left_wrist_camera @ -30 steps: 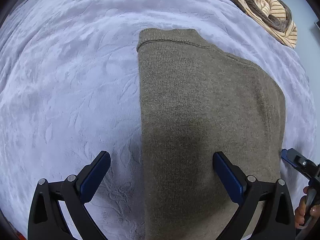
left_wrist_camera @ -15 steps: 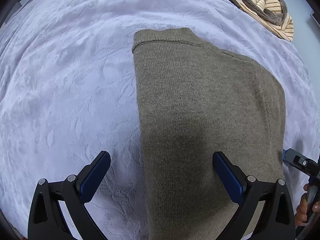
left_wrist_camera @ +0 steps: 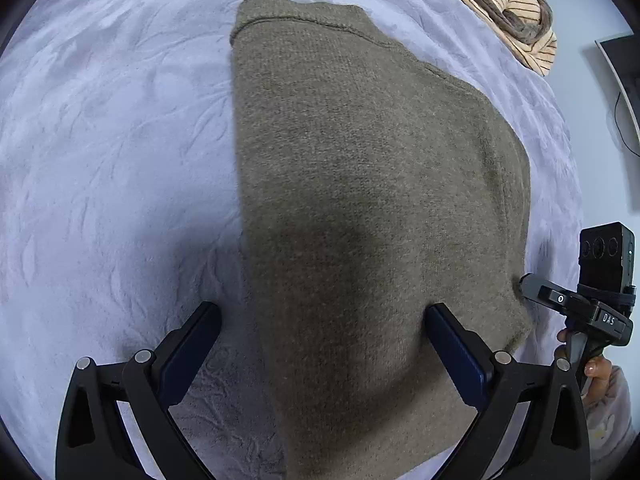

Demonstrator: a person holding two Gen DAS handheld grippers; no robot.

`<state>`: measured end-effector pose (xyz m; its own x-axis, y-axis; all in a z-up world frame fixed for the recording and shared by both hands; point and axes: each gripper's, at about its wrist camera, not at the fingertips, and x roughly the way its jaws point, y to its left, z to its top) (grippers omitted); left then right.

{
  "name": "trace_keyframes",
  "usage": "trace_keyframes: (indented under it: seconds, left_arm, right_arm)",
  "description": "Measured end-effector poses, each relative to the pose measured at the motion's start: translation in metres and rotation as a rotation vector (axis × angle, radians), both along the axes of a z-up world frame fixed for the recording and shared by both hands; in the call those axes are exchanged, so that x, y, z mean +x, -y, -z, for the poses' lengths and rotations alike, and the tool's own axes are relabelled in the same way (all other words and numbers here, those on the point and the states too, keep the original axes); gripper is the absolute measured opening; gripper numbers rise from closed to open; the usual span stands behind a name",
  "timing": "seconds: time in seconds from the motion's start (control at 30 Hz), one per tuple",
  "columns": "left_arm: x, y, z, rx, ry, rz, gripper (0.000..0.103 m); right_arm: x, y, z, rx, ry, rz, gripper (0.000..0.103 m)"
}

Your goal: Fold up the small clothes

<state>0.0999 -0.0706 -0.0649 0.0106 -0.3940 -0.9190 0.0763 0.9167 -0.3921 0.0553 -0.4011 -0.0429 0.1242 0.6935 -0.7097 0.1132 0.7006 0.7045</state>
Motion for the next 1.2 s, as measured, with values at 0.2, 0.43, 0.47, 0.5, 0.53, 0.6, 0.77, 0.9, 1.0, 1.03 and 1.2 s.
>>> trace_keyframes:
  seconds: [0.2, 0.43, 0.47, 0.5, 0.53, 0.6, 0.77, 0.9, 1.0, 1.03, 1.2]
  left_arm:
    - [0.01, 0.024, -0.002, -0.003, 0.023, 0.055, 0.103]
    - [-0.001, 0.018, -0.013, 0.021, 0.07, 0.032, 0.084]
    - [-0.002, 0.018, -0.017, 0.017, 0.08, 0.033, 0.08]
    - [-0.004, 0.016, -0.022, 0.012, 0.09, 0.035, 0.07]
    - [-0.007, 0.014, -0.028, 0.002, 0.101, 0.043, 0.061]
    - [-0.01, 0.01, -0.037, -0.021, 0.117, 0.059, 0.054]
    - [-0.025, -0.007, -0.069, -0.087, 0.147, 0.07, 0.053]
    - [-0.048, -0.025, -0.095, -0.136, 0.181, 0.083, 0.053]
    - [-0.068, -0.036, -0.111, -0.218, 0.195, 0.128, 0.053]
    - [-0.074, -0.038, -0.113, -0.22, 0.196, 0.138, 0.053]
    - [-0.076, -0.051, -0.093, -0.008, 0.184, 0.092, 0.074]
  right_arm:
    - [0.015, -0.024, 0.007, 0.042, 0.003, -0.058, 0.068]
    - [0.018, -0.039, 0.017, 0.09, -0.033, -0.002, 0.04]
    - [0.016, -0.038, 0.016, 0.108, -0.034, 0.012, 0.035]
    - [0.013, -0.037, 0.012, 0.135, -0.029, 0.023, 0.033]
    - [0.011, -0.036, 0.008, 0.17, -0.02, 0.028, 0.03]
    - [0.006, -0.039, -0.003, 0.224, -0.002, 0.033, 0.03]
    - [-0.006, -0.049, -0.025, 0.302, 0.006, 0.06, 0.03]
    - [-0.021, -0.052, -0.038, 0.358, 0.006, 0.096, 0.03]
    - [-0.038, -0.065, -0.049, 0.383, 0.009, 0.104, 0.03]
    - [-0.043, -0.07, -0.051, 0.399, 0.01, 0.108, 0.03]
    - [-0.059, -0.077, -0.053, 0.259, 0.049, 0.206, 0.03]
